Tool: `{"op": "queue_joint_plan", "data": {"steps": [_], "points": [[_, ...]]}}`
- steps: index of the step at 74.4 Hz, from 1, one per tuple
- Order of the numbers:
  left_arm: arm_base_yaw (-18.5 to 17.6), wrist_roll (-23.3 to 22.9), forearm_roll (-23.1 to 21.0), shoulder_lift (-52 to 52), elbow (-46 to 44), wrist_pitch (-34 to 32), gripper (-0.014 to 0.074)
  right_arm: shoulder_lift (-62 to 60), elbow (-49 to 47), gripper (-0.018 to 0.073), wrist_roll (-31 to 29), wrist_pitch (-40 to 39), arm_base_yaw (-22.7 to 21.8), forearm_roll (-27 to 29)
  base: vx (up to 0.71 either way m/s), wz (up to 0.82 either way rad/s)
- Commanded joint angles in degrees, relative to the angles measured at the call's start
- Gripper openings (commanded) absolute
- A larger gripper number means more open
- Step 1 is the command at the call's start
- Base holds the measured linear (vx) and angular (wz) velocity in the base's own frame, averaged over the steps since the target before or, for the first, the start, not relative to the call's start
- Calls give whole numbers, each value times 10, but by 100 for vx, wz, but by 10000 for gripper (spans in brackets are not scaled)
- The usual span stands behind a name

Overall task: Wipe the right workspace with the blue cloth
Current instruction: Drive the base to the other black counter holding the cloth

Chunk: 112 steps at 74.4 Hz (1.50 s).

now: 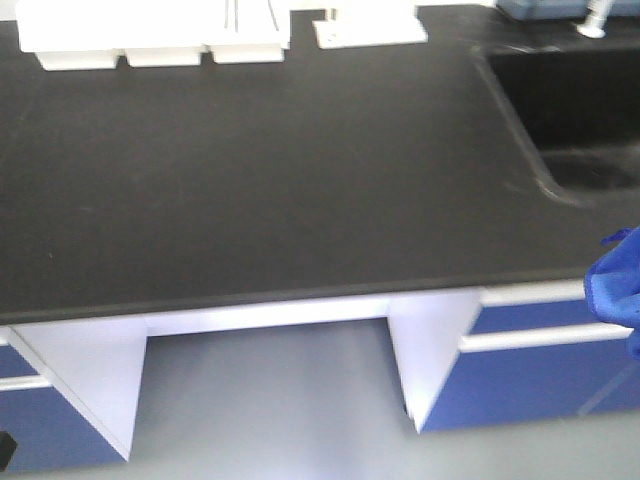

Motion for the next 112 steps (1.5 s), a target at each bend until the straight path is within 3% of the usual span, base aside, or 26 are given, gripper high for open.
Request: {"op": "queue_joint_plan", "data": {"steps": [1,61,112], "points": [[0,1,-3,-6,-14,-47,-6,8,-15,-4,-3,-50,-3,5,-34,-28],[0,1,-3,-6,-14,-47,-6,8,-15,-4,-3,-49,-3,5,-32,-39],[0,1,-3,-6,-14,-47,-6,8,-15,-4,-3,-49,-3,5,-20,-71]]}}
